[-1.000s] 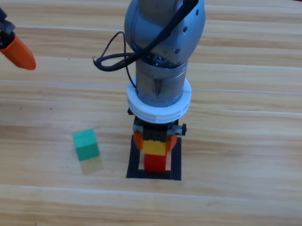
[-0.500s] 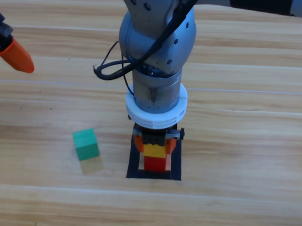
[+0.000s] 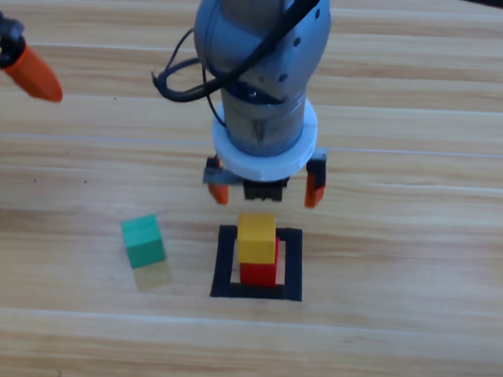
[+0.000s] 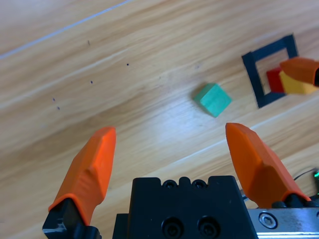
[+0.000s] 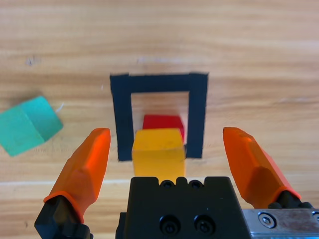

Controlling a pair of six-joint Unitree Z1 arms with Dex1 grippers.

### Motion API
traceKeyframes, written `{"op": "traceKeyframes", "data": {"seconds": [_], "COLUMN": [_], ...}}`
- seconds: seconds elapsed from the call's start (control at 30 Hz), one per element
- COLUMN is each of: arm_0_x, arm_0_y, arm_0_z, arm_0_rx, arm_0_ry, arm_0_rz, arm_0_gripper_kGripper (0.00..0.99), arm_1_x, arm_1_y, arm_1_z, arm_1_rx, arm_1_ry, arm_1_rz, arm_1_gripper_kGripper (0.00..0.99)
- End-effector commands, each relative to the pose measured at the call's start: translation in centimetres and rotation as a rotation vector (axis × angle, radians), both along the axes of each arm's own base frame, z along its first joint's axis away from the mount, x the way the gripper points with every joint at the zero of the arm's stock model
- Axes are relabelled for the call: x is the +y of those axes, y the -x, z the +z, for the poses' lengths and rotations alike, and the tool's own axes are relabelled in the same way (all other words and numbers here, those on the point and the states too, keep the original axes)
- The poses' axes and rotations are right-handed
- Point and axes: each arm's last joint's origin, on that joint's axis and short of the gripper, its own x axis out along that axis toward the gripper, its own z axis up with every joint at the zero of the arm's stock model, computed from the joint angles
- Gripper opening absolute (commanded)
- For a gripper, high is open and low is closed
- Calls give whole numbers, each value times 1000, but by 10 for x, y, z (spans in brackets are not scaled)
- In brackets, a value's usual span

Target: Stack the blocks in the rectangular block: red at the bottom, yellow in the middle, green on top

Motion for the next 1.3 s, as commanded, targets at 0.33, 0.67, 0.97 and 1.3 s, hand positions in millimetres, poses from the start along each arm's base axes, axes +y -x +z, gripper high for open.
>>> {"op": "traceKeyframes", "data": {"seconds": [0.33,0.67,0.97,1.3], "arm_0_x": [-105,-162,-178,-173], "arm_0_y": [6,-27,-48,-43], "arm_0_z": [-34,-103,-126,-138], "arm_0_rx": [177,302,353,390], "arm_0_ry": [40,-103,-150,-179], "arm_0_rz": [533,588,641,671], "arm_0_gripper_kGripper": [908,888,888,888], "arm_1_x": [-151,-273,-266,-258], "arm_1_y": [42,108,107,106], "arm_1_z": [151,107,94,86], "arm_1_rx": [-259,-363,-321,-259], "arm_1_ry": [-178,-195,-227,-268], "arm_1_rz": [429,726,820,882], "arm_1_gripper_kGripper": [983,985,986,986]}}
